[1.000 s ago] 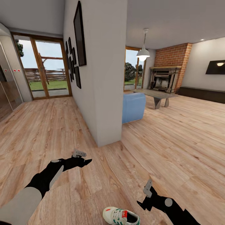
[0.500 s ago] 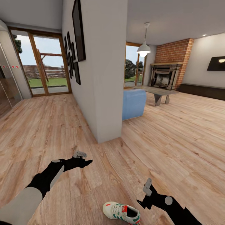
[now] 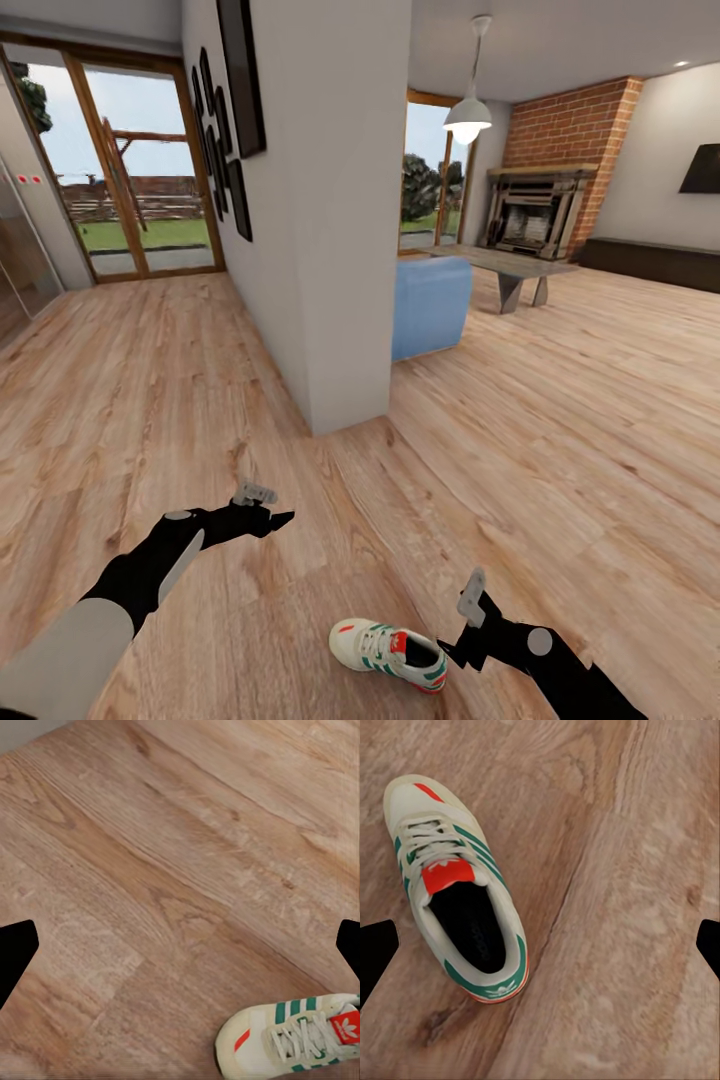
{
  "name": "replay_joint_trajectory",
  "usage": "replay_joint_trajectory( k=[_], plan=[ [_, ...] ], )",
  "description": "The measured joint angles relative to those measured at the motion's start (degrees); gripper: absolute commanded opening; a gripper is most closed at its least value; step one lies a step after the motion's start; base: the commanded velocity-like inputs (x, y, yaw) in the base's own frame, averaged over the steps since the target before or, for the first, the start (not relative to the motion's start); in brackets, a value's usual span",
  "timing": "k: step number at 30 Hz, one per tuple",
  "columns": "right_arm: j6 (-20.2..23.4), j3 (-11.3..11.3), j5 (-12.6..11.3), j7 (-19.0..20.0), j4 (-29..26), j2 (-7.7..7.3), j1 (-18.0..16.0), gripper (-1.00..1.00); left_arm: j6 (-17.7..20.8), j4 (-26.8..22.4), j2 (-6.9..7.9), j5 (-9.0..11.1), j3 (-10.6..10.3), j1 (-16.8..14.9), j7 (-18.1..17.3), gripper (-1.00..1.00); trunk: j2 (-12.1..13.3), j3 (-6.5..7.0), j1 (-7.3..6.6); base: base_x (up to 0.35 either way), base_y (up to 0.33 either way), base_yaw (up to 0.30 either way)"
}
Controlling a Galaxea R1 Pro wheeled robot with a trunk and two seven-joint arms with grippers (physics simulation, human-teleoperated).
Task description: Pick up the two gym shoes and the two sandals from the corridor floor and place them onto the hallstand (shoe rack) in the corridor, making sure they are on the rack and not on the floor. Arrange them so the two gym shoes are next to each other and the two sandals are next to each other.
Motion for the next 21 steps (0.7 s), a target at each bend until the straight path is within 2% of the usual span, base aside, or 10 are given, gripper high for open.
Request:
replay_joint_trajectory(
  k=[12, 21],
  plan=[
    [0.0, 0.0, 0.0, 0.0, 0.0, 0.02, 0.0, 1.00, 0.0, 0.0, 0.00, 0.0, 0.0, 0.0, 0.0, 1.00, -0.2, -3.68, 0.31, 0.000, 0.000, 0.000],
    [-0.2, 0.0, 0.0, 0.0, 0.0, 0.02, 0.0, 1.00, 0.0, 0.0, -0.03, 0.0, 0.0, 0.0, 0.0, 1.00, -0.2, -3.83, 0.30, 0.000, 0.000, 0.000]
  ],
)
